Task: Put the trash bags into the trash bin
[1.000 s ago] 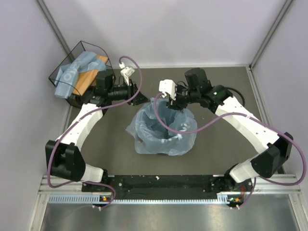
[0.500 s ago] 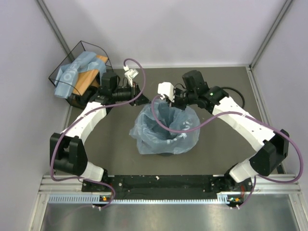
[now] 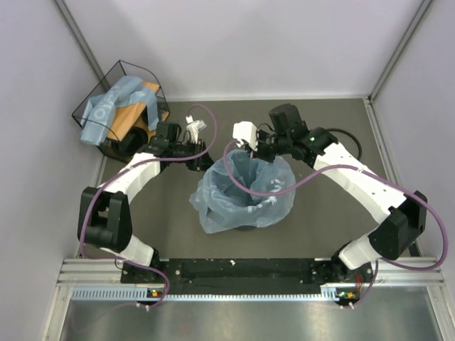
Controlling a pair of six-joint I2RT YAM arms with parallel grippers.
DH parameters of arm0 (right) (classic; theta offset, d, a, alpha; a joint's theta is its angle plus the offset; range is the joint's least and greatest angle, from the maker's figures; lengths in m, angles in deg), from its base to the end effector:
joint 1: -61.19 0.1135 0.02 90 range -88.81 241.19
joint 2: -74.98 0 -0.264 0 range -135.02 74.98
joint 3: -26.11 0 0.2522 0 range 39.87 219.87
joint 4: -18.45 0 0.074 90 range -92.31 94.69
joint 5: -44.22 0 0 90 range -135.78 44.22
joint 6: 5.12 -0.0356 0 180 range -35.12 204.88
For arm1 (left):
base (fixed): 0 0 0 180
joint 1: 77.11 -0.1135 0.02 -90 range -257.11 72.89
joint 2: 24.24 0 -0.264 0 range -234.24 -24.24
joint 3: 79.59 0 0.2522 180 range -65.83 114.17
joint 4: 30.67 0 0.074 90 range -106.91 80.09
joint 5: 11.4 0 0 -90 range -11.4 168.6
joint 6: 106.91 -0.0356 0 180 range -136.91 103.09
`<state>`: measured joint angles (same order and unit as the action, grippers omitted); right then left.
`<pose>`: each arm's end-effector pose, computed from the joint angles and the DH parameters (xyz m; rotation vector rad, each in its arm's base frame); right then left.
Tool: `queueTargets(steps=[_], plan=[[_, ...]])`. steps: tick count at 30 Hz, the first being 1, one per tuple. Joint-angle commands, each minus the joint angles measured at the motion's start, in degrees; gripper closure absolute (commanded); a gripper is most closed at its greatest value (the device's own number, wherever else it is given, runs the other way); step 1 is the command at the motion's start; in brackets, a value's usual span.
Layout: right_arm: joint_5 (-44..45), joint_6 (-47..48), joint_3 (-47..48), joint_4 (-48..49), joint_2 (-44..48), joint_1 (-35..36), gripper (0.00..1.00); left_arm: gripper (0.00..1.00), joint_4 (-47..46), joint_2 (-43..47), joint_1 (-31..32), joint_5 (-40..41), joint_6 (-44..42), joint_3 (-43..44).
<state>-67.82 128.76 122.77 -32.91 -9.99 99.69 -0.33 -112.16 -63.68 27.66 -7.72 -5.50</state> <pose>0.2470 0.2135 0.3593 -1.6160 1.5380 0.3832 0.3092 -0.1022 0.2498 0.5346 2.2261 -1.2344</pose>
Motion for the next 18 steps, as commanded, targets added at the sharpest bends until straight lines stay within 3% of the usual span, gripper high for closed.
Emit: queueTargets(steps=[1, 6, 9, 10, 11, 14, 18], plan=[[3.75, 0.78, -0.45, 0.25, 0.59, 0.26, 1.0, 0.71, 6.08, 0.91, -4.1, 3.12, -4.0, 2.85], [13.06, -7.9, -1.41, -0.01, 2.34, -0.18, 1.0, 0.53, 7.86, 3.54, -10.7, 4.01, -5.5, 6.89], [14.4, -11.7, -2.29, -3.33, 4.71, -0.09, 0.99, 0.48, 8.03, 6.26, -11.85, 3.83, -6.99, 8.83], [13.09, -12.14, -2.04, -5.01, 5.33, -0.09, 0.83, 0.47, 8.03, 6.97, -11.94, 3.74, -7.17, 9.01], [10.64, -12.58, -1.95, -6.33, 6.04, -0.09, 0.53, 0.47, 8.03, 8.19, -11.94, 3.65, -7.17, 9.18], [4.49, -8.48, -2.29, -11.08, 9.9, -0.09, 0.32, 0.47, 8.12, 10.3, -12.02, 3.13, -6.73, 8.84], [-1.33, 2.06, -1.43, -10.39, 12.72, -0.18, 0.22, 0.47, 8.03, 12.24, -12.02, 2.69, -5.33, 7.08]])
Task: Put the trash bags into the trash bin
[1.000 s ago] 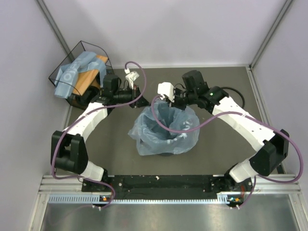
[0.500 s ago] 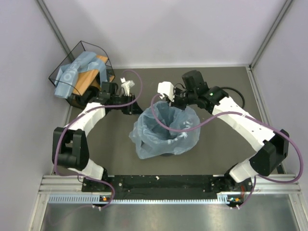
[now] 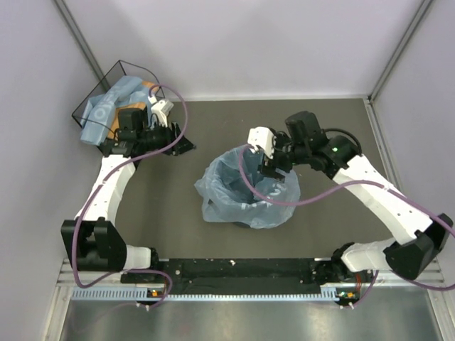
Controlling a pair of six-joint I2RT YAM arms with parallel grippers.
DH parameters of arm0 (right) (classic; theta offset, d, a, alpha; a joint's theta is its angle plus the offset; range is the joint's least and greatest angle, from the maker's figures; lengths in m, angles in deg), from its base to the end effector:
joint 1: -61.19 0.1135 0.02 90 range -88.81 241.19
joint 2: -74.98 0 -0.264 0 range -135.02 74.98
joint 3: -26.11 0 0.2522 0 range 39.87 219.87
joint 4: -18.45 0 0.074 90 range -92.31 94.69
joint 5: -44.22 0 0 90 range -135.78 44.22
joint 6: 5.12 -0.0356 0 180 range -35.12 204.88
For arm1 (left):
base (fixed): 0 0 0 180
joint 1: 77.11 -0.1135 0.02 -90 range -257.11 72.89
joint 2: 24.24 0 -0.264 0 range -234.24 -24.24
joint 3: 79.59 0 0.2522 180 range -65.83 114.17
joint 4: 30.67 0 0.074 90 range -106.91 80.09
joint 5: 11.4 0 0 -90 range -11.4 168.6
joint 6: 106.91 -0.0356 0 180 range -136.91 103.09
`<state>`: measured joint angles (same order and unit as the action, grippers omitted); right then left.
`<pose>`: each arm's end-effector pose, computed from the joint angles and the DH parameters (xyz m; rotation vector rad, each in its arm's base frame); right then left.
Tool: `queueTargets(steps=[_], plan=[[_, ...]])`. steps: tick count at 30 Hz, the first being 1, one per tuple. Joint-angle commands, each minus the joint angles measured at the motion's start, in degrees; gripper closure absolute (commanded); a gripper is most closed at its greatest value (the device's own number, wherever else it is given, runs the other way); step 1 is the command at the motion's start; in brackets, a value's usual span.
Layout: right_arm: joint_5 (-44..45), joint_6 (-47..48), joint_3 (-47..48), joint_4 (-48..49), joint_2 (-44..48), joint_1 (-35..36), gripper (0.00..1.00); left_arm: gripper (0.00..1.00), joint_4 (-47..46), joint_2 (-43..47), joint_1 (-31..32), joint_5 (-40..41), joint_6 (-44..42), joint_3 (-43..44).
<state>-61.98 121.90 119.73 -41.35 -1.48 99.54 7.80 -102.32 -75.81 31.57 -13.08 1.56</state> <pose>0.2124 0.1807 0.3713 -1.5182 1.7308 0.3387 0.2967 -0.0328 0.3284 0.4165 2.0669 -0.9418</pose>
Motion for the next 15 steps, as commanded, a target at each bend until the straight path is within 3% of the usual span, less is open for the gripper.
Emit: queueTargets(steps=[1, 9, 15], plan=[[-8.22, 9.65, 2.93, -1.69, 2.57, -0.03, 0.22, 0.47, -0.01, 2.67, 0.11, -1.23, 0.21, -0.16], [-24.21, 15.62, 19.44, -1.77, -11.76, -0.21, 0.27, 0.47, -0.1, 4.43, 0.11, -1.75, 1.61, -1.74], [-28.27, 20.54, 22.88, -3.52, -16.51, 1.9, 0.32, 0.47, -0.01, 6.8, -0.07, -0.96, 1.96, -4.02]])
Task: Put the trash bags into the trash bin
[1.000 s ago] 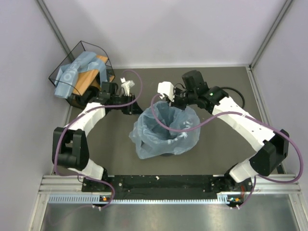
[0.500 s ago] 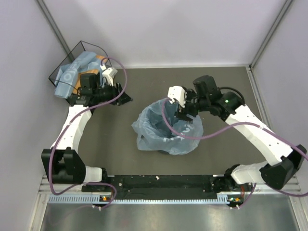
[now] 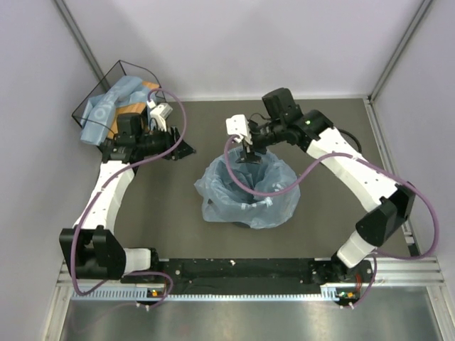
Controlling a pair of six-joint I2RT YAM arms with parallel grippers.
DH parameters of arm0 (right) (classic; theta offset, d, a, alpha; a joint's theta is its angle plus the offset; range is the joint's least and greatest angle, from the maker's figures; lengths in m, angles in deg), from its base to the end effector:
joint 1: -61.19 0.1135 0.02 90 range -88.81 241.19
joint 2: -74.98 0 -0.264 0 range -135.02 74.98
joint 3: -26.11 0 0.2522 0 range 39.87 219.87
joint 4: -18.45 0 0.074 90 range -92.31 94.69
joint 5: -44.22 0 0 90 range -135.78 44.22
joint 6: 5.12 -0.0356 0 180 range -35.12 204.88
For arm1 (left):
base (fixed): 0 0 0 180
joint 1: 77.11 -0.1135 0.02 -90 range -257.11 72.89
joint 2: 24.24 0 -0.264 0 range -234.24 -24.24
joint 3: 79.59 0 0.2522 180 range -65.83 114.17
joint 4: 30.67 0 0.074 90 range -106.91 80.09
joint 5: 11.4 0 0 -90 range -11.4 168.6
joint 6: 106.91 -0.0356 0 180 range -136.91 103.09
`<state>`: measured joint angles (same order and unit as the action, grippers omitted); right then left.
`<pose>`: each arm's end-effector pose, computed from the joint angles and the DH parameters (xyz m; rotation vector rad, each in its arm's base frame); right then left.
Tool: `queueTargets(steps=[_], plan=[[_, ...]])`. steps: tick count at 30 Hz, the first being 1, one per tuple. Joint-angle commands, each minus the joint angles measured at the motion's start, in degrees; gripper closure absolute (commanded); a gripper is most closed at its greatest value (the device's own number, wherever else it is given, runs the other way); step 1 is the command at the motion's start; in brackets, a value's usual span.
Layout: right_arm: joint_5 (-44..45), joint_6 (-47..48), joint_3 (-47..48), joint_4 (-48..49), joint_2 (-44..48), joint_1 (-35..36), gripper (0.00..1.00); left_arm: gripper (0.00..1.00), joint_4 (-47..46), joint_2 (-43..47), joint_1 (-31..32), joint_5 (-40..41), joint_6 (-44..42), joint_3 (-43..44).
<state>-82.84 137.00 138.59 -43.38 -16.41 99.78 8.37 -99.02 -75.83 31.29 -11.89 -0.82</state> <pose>0.2518 0.2284 0.4013 -1.7651 1.2781 0.6006 0.2820 -0.0325 0.3294 0.4005 2.0677 -0.9568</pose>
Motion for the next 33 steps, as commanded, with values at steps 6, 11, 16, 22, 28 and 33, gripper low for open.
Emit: queueTargets(steps=[6, 11, 16, 22, 28, 33], plan=[[-3.91, 9.57, 2.97, -2.37, -5.54, 2.37, 0.33, 0.47, -0.84, 5.61, -0.22, -1.38, 0.96, -4.72], [5.3, 10.2, 1.92, -2.29, -8.71, 1.93, 0.6, 0.5, -0.93, 7.11, -0.4, -4.98, 1.05, -6.21], [11.21, 1.86, 2.8, -2.02, -8.19, 0.61, 1.0, 0.47, -4.35, 7.55, -0.84, -12.8, 4.38, -7.36], [20.09, -12.47, -3.34, 2.89, -1.61, 0.35, 1.0, 0.42, -20.24, 7.81, -0.84, -15.01, 15.88, -12.1], [23.7, -18.19, -13.19, 12.73, 3.5, -0.09, 1.0, 0.36, -34.24, 0.1, 1.61, -16.41, 24.26, -12.11], [24.4, -21.0, -14.52, 16.43, 4.12, 0.0, 1.0, 0.34, -40.2, -7.65, 6.89, -14.48, 27.32, -12.01]])
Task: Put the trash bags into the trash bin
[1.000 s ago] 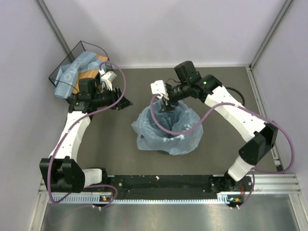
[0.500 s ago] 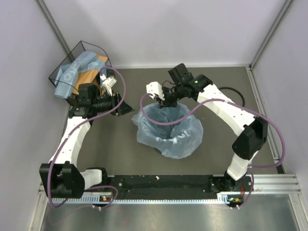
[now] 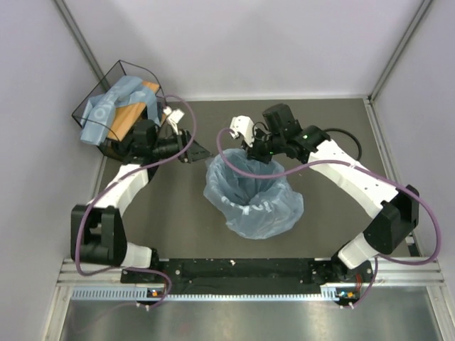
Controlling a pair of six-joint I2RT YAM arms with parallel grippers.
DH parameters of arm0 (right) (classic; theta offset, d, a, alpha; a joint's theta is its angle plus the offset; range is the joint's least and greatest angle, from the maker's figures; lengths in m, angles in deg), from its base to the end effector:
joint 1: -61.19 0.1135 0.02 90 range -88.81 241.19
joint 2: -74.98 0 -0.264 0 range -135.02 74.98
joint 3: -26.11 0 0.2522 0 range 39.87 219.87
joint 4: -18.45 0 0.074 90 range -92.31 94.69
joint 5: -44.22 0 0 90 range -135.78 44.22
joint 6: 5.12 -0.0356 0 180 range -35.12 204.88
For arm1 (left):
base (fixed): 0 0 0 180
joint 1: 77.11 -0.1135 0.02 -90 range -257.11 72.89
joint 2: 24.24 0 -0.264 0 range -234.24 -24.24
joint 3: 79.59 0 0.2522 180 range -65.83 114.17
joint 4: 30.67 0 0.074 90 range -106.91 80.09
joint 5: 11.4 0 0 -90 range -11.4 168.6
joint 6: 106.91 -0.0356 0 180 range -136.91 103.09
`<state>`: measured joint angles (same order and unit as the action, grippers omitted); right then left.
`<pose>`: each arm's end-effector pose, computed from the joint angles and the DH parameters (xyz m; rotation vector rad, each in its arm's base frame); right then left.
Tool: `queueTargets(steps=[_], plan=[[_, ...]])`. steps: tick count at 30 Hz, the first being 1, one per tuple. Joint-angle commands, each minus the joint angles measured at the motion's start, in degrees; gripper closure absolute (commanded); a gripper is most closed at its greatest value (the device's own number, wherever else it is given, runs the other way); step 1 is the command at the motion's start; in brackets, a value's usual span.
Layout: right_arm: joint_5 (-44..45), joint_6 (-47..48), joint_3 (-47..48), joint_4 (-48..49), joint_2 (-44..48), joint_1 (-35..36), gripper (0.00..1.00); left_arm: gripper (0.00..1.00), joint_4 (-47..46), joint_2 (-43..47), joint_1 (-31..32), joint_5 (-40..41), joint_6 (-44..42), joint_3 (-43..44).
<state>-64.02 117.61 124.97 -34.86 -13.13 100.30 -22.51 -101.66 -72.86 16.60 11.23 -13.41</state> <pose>0.2556 0.2222 0.3515 -1.4801 1.7667 0.4247 0.2923 -0.0532 0.2919 0.3776 1.9246 -1.3978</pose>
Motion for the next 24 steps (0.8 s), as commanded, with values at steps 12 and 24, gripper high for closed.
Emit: queueTargets(steps=[12, 24], plan=[[13.49, -8.65, -6.26, 9.58, 4.35, -3.16, 1.0, 0.88, -7.68, -25.39, 8.05, 2.66, 0.79, 1.97], [14.74, -20.69, -7.85, -4.03, 11.29, -3.25, 0.55, 0.4, 14.73, -12.06, 2.96, 14.0, -13.98, 12.96]])
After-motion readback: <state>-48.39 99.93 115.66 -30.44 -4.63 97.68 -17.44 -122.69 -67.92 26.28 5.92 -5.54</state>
